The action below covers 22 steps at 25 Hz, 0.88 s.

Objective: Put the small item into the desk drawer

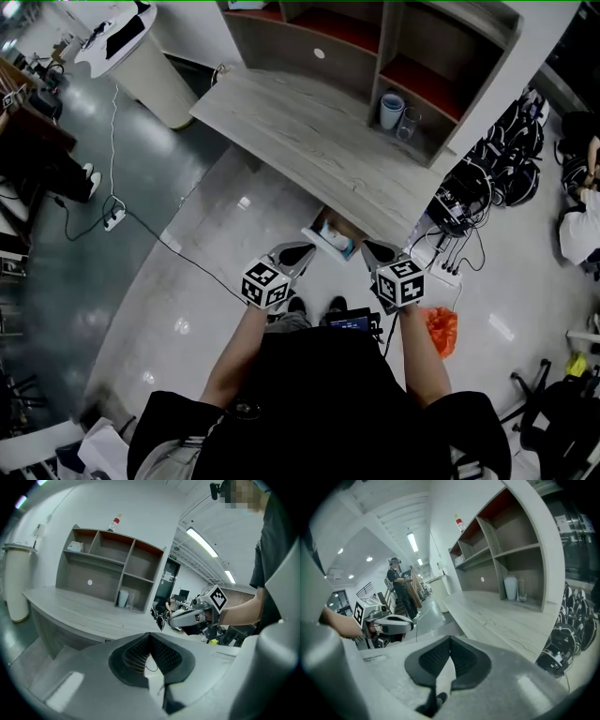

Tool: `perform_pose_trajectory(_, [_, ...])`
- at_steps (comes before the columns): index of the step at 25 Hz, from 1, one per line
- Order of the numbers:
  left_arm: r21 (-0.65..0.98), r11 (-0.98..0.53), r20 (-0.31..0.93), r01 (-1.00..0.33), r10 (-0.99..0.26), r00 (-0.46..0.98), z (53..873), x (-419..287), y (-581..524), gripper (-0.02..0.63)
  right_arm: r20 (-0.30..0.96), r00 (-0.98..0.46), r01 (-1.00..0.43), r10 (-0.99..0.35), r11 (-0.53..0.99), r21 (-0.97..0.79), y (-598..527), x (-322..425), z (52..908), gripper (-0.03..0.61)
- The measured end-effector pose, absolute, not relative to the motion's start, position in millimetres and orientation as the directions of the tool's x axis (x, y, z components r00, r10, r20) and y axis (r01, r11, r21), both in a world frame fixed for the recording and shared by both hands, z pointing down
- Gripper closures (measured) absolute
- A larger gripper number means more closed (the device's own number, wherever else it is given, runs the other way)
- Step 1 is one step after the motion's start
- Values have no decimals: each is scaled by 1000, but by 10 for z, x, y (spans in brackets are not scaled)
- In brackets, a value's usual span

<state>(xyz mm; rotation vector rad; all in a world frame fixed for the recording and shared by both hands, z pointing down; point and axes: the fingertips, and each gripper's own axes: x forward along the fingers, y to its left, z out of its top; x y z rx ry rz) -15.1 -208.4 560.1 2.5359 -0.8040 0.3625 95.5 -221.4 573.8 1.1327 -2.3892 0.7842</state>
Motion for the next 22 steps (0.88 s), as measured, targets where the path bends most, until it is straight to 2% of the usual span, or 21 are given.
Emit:
perform_pose_trajectory(11, [294,-806,364,-514,-403,840,5518,-225,-1712,612,542,-524,-851,-657,430,-302,-1815,915,5642,580])
perform_pose_trajectory(22, [327,-795,328,-510,-411,851,5578,-711,-1161,612,554,-466,-883,-689,399,-246,-1167,528,5574,580])
